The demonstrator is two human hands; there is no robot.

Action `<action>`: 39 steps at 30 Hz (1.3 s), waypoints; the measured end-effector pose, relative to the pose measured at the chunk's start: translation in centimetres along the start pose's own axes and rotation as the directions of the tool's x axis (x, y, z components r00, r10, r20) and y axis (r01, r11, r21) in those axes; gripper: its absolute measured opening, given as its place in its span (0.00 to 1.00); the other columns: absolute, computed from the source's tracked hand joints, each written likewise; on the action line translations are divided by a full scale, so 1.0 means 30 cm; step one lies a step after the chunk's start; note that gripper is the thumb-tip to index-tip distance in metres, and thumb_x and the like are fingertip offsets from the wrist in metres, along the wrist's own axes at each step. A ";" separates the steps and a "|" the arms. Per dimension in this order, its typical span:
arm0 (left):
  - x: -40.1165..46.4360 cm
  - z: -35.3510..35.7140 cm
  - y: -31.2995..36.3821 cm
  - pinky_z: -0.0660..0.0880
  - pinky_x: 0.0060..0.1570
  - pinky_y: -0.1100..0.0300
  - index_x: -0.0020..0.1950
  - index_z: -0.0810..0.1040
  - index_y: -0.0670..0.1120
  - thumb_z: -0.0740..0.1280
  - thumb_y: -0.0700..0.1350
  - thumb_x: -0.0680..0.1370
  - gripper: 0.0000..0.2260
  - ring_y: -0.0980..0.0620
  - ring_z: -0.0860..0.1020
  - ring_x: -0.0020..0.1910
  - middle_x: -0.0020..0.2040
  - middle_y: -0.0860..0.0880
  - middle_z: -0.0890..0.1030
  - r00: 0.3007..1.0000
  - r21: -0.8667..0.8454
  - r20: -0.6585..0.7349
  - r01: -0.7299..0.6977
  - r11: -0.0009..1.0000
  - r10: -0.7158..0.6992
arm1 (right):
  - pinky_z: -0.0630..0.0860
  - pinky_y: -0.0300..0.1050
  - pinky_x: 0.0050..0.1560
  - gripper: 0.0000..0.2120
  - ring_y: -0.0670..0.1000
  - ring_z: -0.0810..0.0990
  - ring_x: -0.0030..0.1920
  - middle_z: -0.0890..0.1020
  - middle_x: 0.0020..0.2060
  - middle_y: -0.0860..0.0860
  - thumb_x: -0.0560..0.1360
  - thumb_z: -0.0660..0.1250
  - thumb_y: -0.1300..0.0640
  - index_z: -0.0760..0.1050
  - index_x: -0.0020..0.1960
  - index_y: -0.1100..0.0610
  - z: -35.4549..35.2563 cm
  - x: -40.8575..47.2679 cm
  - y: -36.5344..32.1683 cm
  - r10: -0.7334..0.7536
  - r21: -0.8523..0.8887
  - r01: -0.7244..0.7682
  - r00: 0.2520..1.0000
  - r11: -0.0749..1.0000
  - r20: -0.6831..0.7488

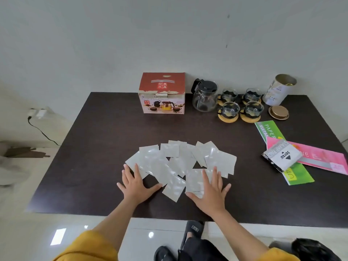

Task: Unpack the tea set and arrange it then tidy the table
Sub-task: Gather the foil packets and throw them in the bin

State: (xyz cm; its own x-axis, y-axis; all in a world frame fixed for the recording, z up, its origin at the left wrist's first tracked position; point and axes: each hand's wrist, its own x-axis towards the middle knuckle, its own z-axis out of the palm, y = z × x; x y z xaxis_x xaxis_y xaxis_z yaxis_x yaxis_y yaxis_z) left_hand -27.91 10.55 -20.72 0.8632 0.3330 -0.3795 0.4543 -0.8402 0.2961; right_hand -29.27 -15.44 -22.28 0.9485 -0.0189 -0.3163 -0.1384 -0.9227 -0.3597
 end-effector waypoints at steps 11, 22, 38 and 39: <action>0.074 0.069 0.168 0.39 0.67 0.30 0.76 0.33 0.49 0.57 0.81 0.57 0.61 0.47 0.30 0.74 0.75 0.47 0.30 0.979 0.101 0.059 -0.198 0.975 0.193 | 0.33 0.71 0.68 0.62 0.61 0.29 0.75 0.33 0.77 0.53 0.55 0.52 0.14 0.35 0.77 0.44 -0.093 0.208 0.073 0.101 -0.071 -0.103 0.995 0.992 -0.027; 0.076 0.153 0.265 0.42 0.73 0.39 0.77 0.51 0.42 0.49 0.64 0.73 0.39 0.50 0.46 0.77 0.78 0.48 0.49 0.944 -0.280 -0.195 -0.313 0.908 0.265 | 0.42 0.64 0.74 0.52 0.53 0.43 0.78 0.46 0.79 0.55 0.66 0.46 0.21 0.50 0.79 0.54 -0.032 0.226 -0.025 -0.094 0.254 0.140 0.978 0.957 -0.184; 0.079 0.112 0.188 0.41 0.73 0.40 0.76 0.35 0.43 0.56 0.82 0.58 0.63 0.48 0.32 0.75 0.77 0.45 0.34 0.890 0.180 0.055 -0.455 0.872 0.453 | 0.48 0.63 0.75 0.37 0.55 0.60 0.74 0.67 0.70 0.51 0.73 0.54 0.34 0.59 0.73 0.57 -0.005 0.264 -0.085 -0.110 0.371 0.181 0.972 0.911 -0.206; 0.079 0.113 0.186 0.41 0.73 0.40 0.76 0.37 0.43 0.55 0.81 0.59 0.61 0.48 0.32 0.75 0.77 0.45 0.35 0.893 0.166 0.039 -0.449 0.878 0.449 | 0.56 0.63 0.73 0.35 0.55 0.65 0.70 0.70 0.68 0.52 0.74 0.56 0.35 0.62 0.72 0.57 0.003 0.254 -0.087 -0.123 0.370 0.210 0.962 0.905 -0.246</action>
State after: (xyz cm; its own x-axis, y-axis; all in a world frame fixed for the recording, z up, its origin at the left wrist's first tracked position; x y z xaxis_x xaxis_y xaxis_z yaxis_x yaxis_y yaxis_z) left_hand -24.06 5.20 -22.94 0.9658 -0.0969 -0.2403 -0.0253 -0.9582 0.2848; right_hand -21.71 -13.15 -23.82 0.9990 0.0007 -0.0444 -0.0314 -0.6962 -0.7172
